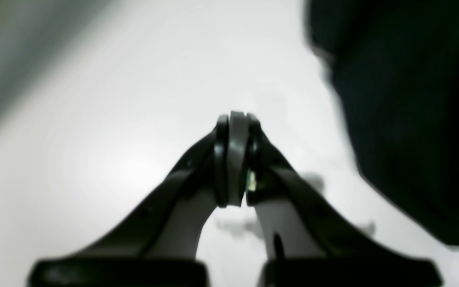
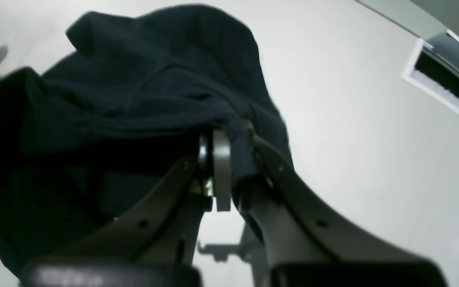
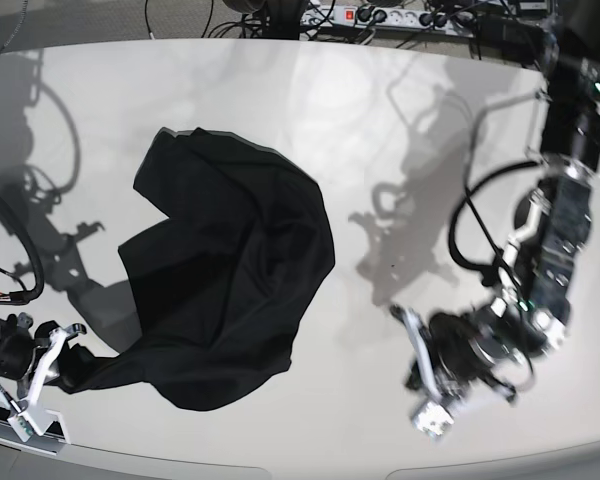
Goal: Layout the t-shirt on the table in an organized manner, then fold the t-shirt properly
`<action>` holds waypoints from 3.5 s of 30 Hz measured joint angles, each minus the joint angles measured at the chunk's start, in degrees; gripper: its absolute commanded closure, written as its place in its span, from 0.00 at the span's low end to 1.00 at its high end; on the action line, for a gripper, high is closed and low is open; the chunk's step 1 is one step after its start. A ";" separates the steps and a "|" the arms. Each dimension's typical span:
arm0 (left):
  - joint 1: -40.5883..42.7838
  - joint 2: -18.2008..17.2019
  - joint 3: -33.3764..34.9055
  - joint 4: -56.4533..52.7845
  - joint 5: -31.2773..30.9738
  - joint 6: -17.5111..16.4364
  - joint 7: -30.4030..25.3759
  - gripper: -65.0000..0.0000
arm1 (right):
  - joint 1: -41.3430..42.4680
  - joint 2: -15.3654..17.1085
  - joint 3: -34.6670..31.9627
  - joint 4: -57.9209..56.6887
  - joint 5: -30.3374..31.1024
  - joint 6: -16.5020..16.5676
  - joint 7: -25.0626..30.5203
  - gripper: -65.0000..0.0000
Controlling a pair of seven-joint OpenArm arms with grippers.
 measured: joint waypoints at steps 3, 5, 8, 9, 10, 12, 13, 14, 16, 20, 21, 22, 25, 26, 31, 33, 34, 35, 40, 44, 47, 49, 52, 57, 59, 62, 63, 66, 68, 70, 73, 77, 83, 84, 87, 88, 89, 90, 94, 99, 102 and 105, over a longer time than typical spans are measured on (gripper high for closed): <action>-4.72 -5.33 -0.13 0.00 -8.55 0.22 0.57 1.00 | 0.09 0.90 0.11 0.00 -0.90 -1.97 0.02 1.00; -5.35 -7.63 -0.15 -0.98 -12.26 0.20 2.19 1.00 | 0.07 0.48 0.11 0.00 -2.51 -1.90 -0.11 1.00; -3.50 -7.06 -0.17 -2.49 -14.67 -0.35 3.45 1.00 | 0.07 -0.11 0.09 0.00 -2.03 -1.51 0.04 1.00; -2.45 -6.19 -0.09 -2.64 -15.56 -1.01 3.50 0.96 | 0.09 -0.22 0.04 0.00 -2.01 -1.38 0.15 1.00; -1.31 -5.27 -0.02 -2.69 -16.28 -1.29 3.39 0.89 | 0.11 -0.35 0.07 0.00 -2.03 -0.44 0.35 1.00; 1.22 -3.41 0.02 -2.69 -18.71 -1.53 3.50 0.70 | 0.02 -0.57 0.07 0.00 -2.05 0.00 0.35 1.00; 2.40 -2.45 0.02 -2.69 -20.20 -2.78 4.35 0.58 | -0.13 -0.76 0.07 0.00 -2.38 0.00 0.33 1.00; 3.61 -1.53 0.00 -2.69 -21.29 -3.37 5.09 0.46 | -0.17 -1.14 0.09 0.00 -3.50 -0.02 0.42 1.00; 6.29 0.81 -0.09 -2.69 -23.56 -4.44 5.16 0.31 | -0.22 -2.16 0.11 -0.37 -5.55 -0.02 0.37 1.00; 12.33 7.78 -0.20 -2.78 -23.69 -4.31 5.64 0.29 | -0.20 -3.58 0.04 -4.70 -7.17 0.00 4.33 1.00; 13.84 10.10 -0.20 -2.78 -23.67 -4.28 5.57 0.29 | -0.26 -3.72 0.04 -5.77 -8.22 -0.02 4.85 1.00; 15.37 12.41 -0.17 -2.86 -23.67 -4.31 5.42 0.29 | -0.31 -3.74 0.07 -6.71 -8.37 -0.24 5.05 1.00; 19.54 19.50 -0.17 -2.86 -22.60 -4.26 4.57 0.29 | -0.44 -4.20 0.07 -7.52 -8.50 -0.20 4.90 1.00; 20.74 21.81 -0.17 -2.89 -20.00 -4.44 3.26 0.29 | -0.39 -4.22 0.07 -7.52 -8.24 -0.22 4.87 1.00; 26.25 31.85 -0.61 -2.97 -8.28 2.14 -4.44 0.29 | -0.09 -4.31 0.07 -7.52 -8.07 1.53 5.09 1.00; 27.15 32.06 -0.42 -3.74 -6.45 3.32 -6.97 0.29 | -0.13 -4.31 0.07 -7.52 -8.07 1.53 5.05 1.00; 27.19 32.02 0.26 -4.76 -7.04 3.65 -8.59 0.29 | -0.13 -4.28 0.07 -7.52 -8.07 1.53 5.07 1.00; 27.19 31.98 0.81 -6.08 -6.86 5.03 -10.54 0.29 | -0.13 -4.26 0.07 -7.52 -8.07 1.51 5.07 1.00; 25.94 31.67 1.03 -15.34 -5.18 7.85 -16.98 0.29 | -0.13 -4.20 0.07 -7.52 -8.07 1.53 4.42 1.00; 22.16 31.76 1.09 -23.56 -7.37 4.92 -20.50 0.29 | -0.09 -4.20 0.07 -7.52 -7.41 1.53 4.44 1.00; 19.47 31.74 1.09 -25.94 -10.10 4.81 -19.28 0.29 | -0.11 -4.20 0.07 -7.52 -7.43 1.73 4.42 1.00; 19.15 31.69 1.03 -25.42 -11.69 4.11 -15.67 0.29 | -0.11 -4.15 0.07 -7.52 -7.45 1.75 4.42 1.00; 19.93 31.71 1.11 -21.59 -12.15 2.58 -12.20 0.29 | -0.11 -4.20 0.07 -7.52 -7.45 2.32 4.42 1.00; 19.19 31.76 1.09 -10.34 -11.17 2.40 -8.33 0.29 | -0.11 -4.17 0.07 -7.52 -7.45 2.38 4.42 1.00; 19.30 31.87 1.09 -6.82 -10.43 2.21 -6.38 0.29 | -0.11 -4.17 0.07 -7.52 -7.72 2.38 4.42 1.00; 22.10 31.87 1.05 -3.26 -9.29 4.92 -5.97 0.29 | -0.11 -4.20 0.07 -7.52 -7.74 2.40 4.42 1.00; 23.34 31.87 0.87 -2.62 -9.03 5.64 -6.01 0.29 | -0.11 -4.17 0.07 -7.52 -7.87 2.40 4.44 1.00; 27.45 31.87 -0.61 -2.12 -8.90 8.04 -6.91 0.29 | -0.11 -4.17 0.07 -7.52 -8.07 2.38 4.42 1.00; 30.12 31.85 -1.79 -2.12 -8.66 10.32 -9.38 0.29 | -0.09 -4.20 0.07 -7.52 -8.07 2.40 4.44 1.00; 32.00 31.80 -2.80 -2.14 -8.63 11.08 -10.49 0.29 | -0.11 -4.17 0.07 -7.52 -8.04 2.38 4.42 1.00; 32.24 31.74 -2.89 -2.14 -8.92 12.70 -12.00 0.29 | -0.11 -4.20 0.07 -7.52 -7.93 2.38 4.42 1.00; 31.63 31.89 -2.89 -2.38 -8.39 15.56 -14.69 0.29 | -0.11 -4.17 0.07 -7.52 -7.91 2.38 4.09 1.00; 26.38 31.85 -2.80 -10.75 -8.20 13.99 -16.50 0.29 | -0.09 -4.20 0.07 -7.52 -7.85 2.36 4.00 1.00; 24.72 31.85 -2.80 -13.35 -8.28 13.33 -16.94 0.29 | -0.11 -4.17 0.07 -7.52 -7.85 2.38 4.00 1.00; 19.89 31.87 -2.80 -21.73 -8.37 11.58 -18.23 0.29 | -0.17 -4.17 0.07 -7.52 -7.87 2.36 4.00 1.00; 18.64 31.85 -2.80 -24.20 -8.46 10.43 -18.14 0.29 | -0.17 -4.17 0.07 -7.52 -7.87 2.38 4.00 1.00; 17.68 31.85 -2.78 -26.27 -9.29 9.09 -18.03 0.29 | -0.17 -4.17 0.07 -7.52 -7.87 2.38 4.02 1.00; 17.00 31.82 -2.80 -28.00 -10.21 7.43 -17.99 0.29 | -0.20 -4.20 0.07 -7.52 -7.87 2.36 4.00 1.00; 16.20 31.69 -2.23 -29.79 -11.65 2.58 -17.18 0.29 | -0.20 -4.17 0.07 -7.52 -7.89 1.95 4.00 1.00; 16.20 31.78 1.99 -29.79 -6.78 2.69 -13.22 0.73 | -0.17 -4.20 0.07 -7.52 -7.89 1.95 4.04 1.00; 15.15 31.89 2.21 -29.92 -3.52 2.80 -11.21 1.00 | -0.02 -4.17 0.07 -7.52 -7.91 1.88 4.70 1.00; 10.60 31.82 2.14 -29.68 -3.28 2.95 -5.51 1.00 | 1.25 -4.17 0.07 -7.52 -7.89 1.44 4.76 1.00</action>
